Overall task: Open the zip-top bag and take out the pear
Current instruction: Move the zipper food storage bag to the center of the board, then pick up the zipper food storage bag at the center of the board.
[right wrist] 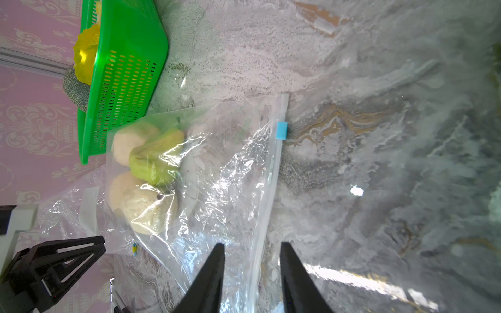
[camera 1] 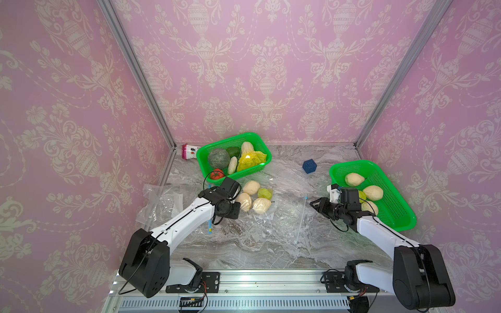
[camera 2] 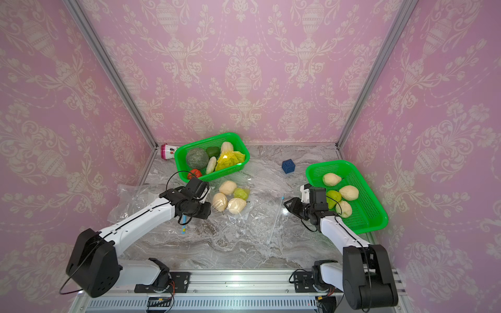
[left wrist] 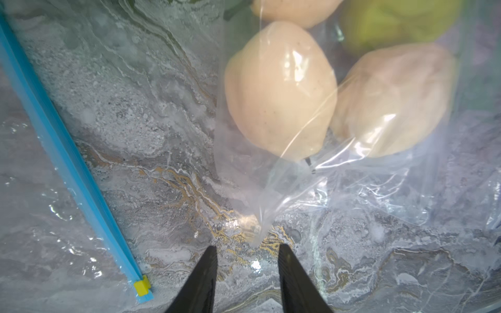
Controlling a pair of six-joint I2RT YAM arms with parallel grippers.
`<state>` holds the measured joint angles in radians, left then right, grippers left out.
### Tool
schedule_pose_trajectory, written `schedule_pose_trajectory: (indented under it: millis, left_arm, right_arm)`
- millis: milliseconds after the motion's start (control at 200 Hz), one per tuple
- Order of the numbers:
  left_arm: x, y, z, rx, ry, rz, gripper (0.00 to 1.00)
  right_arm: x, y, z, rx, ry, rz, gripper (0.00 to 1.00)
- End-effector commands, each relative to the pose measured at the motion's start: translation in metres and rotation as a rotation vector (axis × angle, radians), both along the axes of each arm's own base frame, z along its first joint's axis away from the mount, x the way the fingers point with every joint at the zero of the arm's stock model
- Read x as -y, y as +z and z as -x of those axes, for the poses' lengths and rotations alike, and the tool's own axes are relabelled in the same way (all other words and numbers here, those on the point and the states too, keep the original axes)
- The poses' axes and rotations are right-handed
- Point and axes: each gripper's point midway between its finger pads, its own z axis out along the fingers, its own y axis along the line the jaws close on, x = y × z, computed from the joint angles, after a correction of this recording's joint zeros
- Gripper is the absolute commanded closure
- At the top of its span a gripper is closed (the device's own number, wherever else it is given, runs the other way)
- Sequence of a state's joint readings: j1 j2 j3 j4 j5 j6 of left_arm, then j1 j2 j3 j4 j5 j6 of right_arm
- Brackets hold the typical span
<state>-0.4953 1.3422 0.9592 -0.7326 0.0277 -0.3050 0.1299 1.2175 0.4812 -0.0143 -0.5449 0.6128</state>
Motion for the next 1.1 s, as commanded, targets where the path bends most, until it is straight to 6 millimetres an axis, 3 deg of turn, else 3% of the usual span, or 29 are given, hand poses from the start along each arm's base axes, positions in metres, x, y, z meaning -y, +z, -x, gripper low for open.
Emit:
schedule_pose_trajectory:
  millis: [0,165,310,490,840,1096]
  left_arm:
    - [0.0,0.031,-0.005,0.034,-0.035,-0.027,0.57]
    - [0.042,0.06,-0.021,0.079,-0.174,0.099,0.52]
    - [0.095,0.079,-0.03,0.118,-0.396,0.151,0.49]
    - [0.157,0.084,-0.042,0.153,-0.622,0.209,0.47]
    - [0.254,0.053,-0.074,0.181,-0.94,0.296,0.36]
    - [0.286,0.016,-0.1,0.152,-1.069,0.237,0.33]
  right_arm:
    - [-0.003,-0.004,0.005,-0.013,0.011,-0.03,0.63]
    - [-0.001,-0.001,0.0,0.004,-0.014,-0.049,0.64]
    - [0.005,-0.001,-0.002,0.012,-0.039,-0.072,0.62]
    - [0.011,-0.003,0.002,0.0,-0.044,-0.109,0.46]
    - [0.008,0.006,0.006,-0.001,-0.039,-0.206,0.43]
    - [0.006,0.005,0.004,-0.003,-0.026,-0.208,0.3]
